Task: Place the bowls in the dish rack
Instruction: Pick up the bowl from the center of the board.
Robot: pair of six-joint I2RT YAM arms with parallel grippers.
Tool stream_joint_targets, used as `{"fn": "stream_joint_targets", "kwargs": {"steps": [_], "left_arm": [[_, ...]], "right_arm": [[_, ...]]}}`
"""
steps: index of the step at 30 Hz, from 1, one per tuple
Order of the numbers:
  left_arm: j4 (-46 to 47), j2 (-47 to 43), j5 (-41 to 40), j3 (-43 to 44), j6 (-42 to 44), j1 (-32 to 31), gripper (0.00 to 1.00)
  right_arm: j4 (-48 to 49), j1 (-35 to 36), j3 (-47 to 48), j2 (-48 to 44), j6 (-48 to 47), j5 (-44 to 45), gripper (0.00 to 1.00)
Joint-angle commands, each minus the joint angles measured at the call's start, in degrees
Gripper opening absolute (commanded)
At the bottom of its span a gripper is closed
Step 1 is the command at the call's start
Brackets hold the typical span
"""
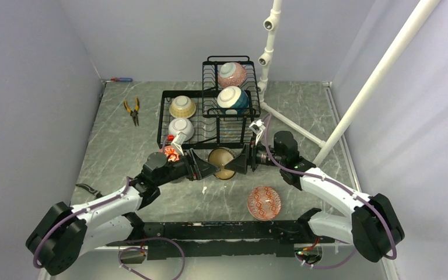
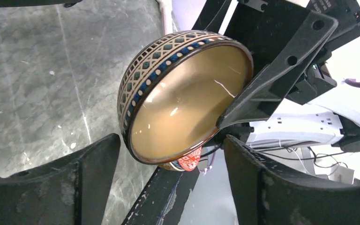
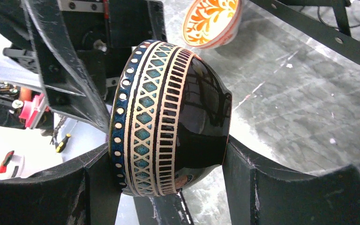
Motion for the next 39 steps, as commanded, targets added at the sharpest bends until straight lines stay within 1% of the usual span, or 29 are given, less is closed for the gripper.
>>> {"fn": "stream_joint_targets", "kwargs": {"steps": [1, 4, 8, 9, 15, 16, 19, 20, 22, 24, 26, 28, 30, 37, 39], "left_arm": [[9.54, 2.43, 4.43, -0.43, 0.89, 0.22, 0.83], [9.54, 2.19, 2.46, -1.39, 0.91, 0.22, 0.75], [8.12, 0.73, 0.6, -1.27, 1.47, 0.14, 0.56], [7.37, 0.45, -0.06, -1.19, 1.48, 0.14, 0.49], [0.9, 0.08, -3.92, 0.58, 2.38, -0.72, 0.33], [0.02, 0.03, -4.96, 0.87, 2.78, -1.15, 0.28], [-7.24, -0.97, -9.43, 3.44, 4.77, -2.88, 0.05], [-11.31, -1.49, -11.93, 4.81, 5.58, -3.85, 0.03], [-18.21, -2.79, -18.21, 7.81, 7.5, -7.27, 0.03], [-25.34, -3.64, -25.46, 10.5, 8.62, -10.48, 0.03], [-30.98, -3.92, -30.83, 12.67, 8.82, -12.61, 0.03], [-34.85, -3.74, -33.77, 14.41, 8.52, -13.75, 0.03], [-37.11, -3.07, -36.11, 15.84, 8.36, -14.7, 0.03], [-41.49, 1.33, -39.77, 21.16, 8.95, -18.35, 0.03], [-41.83, 1.94, -40.42, 22.02, 8.87, -19.2, 0.03]], "right_arm": [[8.02, -0.11, 4.47, -2.76, 2.73, -4.72, 0.0], [8.09, -0.12, 4.71, -3.63, 3.35, -4.68, 0.0], [8.27, -0.11, 4.88, -3.16, 4.18, -4.43, 0.0], [8.58, -0.09, 4.8, -2.97, 4.38, -4.36, 0.0], [10.26, -0.11, 4.69, -0.62, 5.72, -5.29, 0.0], [10.34, -0.11, 4.7, -0.36, 5.71, -5.27, 0.0], [8.79, -0.13, 4.56, 0.33, 4.68, -3.92, 0.0], [7.57, -0.13, 4.73, 0.39, 3.87, -2.98, 0.0], [5.06, -0.09, 4.86, 0.39, 2.42, -0.88, 0.0], [1.81, -0.09, 5.48, 0.31, 0.9, 1.83, 0.11], [-0.61, -0.08, 6.02, 0.39, -0.23, 3.98, 0.24], [-2.56, -0.01, 6.41, 0.48, -1.45, 6.69, 0.4], [-5.63, 0.14, 7.33, 0.8, -2.78, 8.95, 0.53], [-16.2, 3.26, 11.84, 1.62, -7.9, 21.07, 0.79], [-19.31, 4.53, 12.82, 1.83, -9.01, 24.43, 0.81]]}}
